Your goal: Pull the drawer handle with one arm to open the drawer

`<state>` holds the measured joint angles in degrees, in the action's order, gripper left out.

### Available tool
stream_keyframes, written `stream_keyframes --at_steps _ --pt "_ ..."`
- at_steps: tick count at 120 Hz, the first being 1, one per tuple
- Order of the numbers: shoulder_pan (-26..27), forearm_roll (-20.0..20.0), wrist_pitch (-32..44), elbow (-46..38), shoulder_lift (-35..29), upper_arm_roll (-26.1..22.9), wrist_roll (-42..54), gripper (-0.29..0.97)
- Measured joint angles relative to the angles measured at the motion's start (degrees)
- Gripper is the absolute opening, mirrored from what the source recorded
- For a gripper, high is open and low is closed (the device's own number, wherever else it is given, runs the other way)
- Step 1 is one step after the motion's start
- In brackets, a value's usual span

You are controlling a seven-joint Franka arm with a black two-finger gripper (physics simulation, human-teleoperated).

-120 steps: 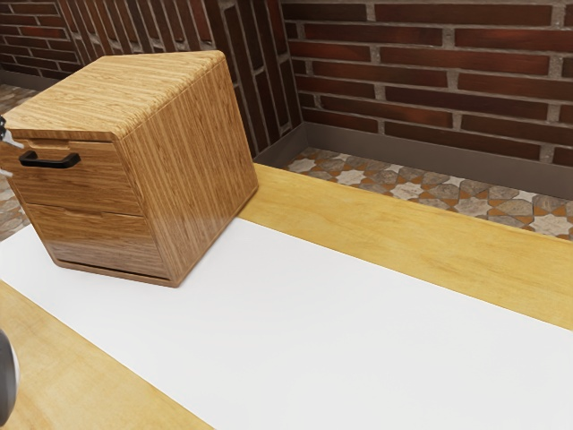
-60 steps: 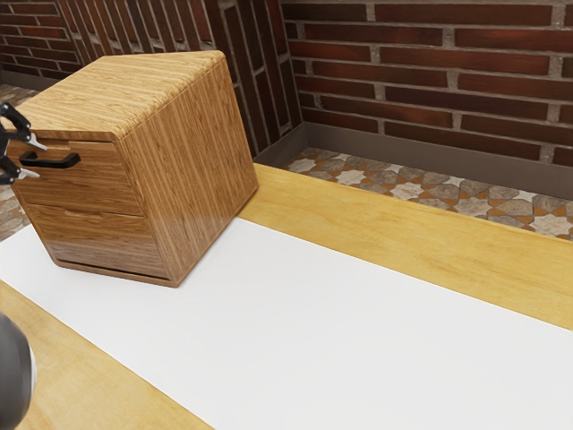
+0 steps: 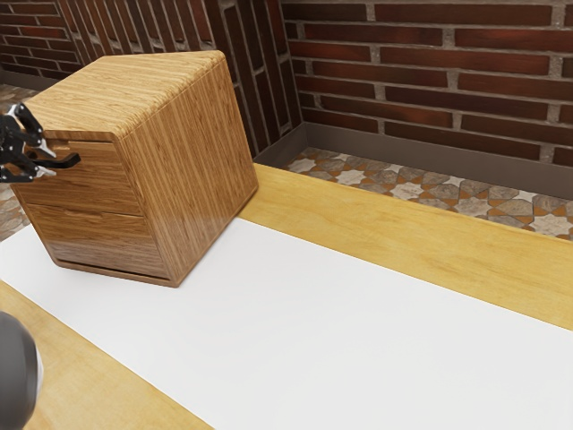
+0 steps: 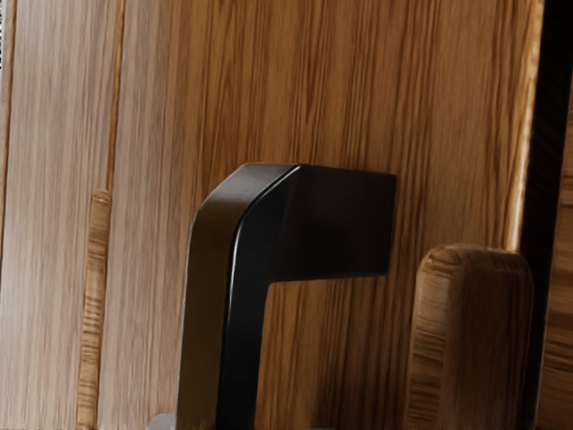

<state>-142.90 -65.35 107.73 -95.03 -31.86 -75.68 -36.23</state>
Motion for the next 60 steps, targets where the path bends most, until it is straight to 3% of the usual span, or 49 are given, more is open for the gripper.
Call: stream_keyframes --at_steps 32,60 --pt "0.84 -1.1 1.51 -0.2 -0.92 -0.12 -1.53 0.12" --pt "1.61 -2.33 2.61 -0.54 -2.34 0.56 -1.63 0.19"
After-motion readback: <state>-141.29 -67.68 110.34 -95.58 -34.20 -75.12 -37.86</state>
